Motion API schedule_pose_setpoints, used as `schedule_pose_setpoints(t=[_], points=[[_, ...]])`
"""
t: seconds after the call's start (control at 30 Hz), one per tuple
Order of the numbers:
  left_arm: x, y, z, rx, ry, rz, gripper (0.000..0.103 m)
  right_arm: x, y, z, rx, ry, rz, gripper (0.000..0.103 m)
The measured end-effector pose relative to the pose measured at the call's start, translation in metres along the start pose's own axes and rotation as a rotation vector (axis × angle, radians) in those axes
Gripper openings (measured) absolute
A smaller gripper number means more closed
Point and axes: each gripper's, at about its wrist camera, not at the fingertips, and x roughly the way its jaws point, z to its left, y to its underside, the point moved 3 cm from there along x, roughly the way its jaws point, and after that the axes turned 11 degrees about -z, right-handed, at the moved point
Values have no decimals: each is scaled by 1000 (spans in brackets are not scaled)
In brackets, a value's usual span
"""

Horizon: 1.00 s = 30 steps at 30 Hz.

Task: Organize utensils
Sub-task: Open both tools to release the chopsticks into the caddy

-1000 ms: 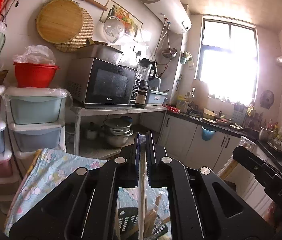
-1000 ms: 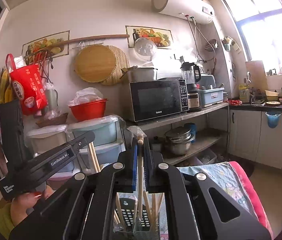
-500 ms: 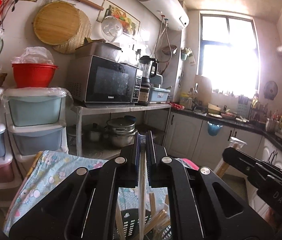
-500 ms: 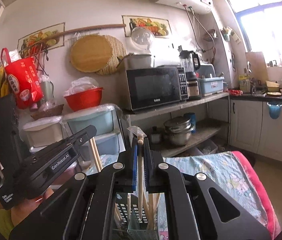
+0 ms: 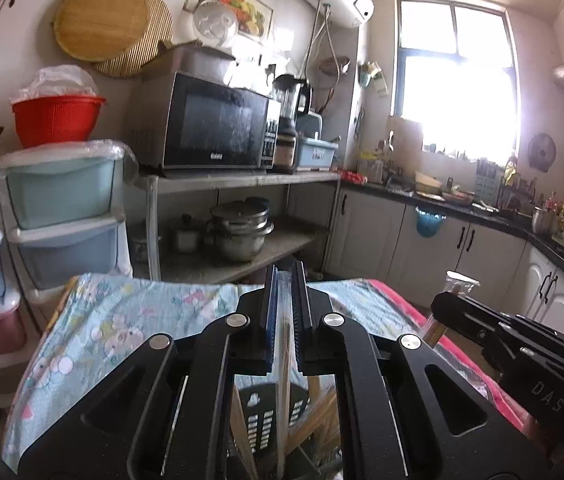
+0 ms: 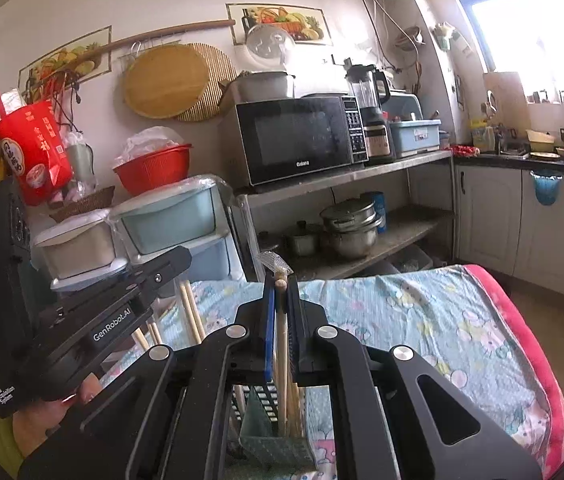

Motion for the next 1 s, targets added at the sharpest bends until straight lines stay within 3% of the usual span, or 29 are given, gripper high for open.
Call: schedule_pose_setpoints(t=[0.13, 0.43, 0.73, 1.0], points=[[-1, 7, 3, -12, -8, 34, 7, -2, 6, -5, 15, 5, 29, 17], [-20, 12, 13, -45, -22, 79, 25, -16, 15, -14, 41, 13, 46, 21], [-46, 17, 15, -80, 2, 123, 53, -37, 17, -16, 42, 14, 51, 31], [-76, 23, 6, -81, 33, 140, 80, -61, 26, -10, 25, 4, 69, 50]])
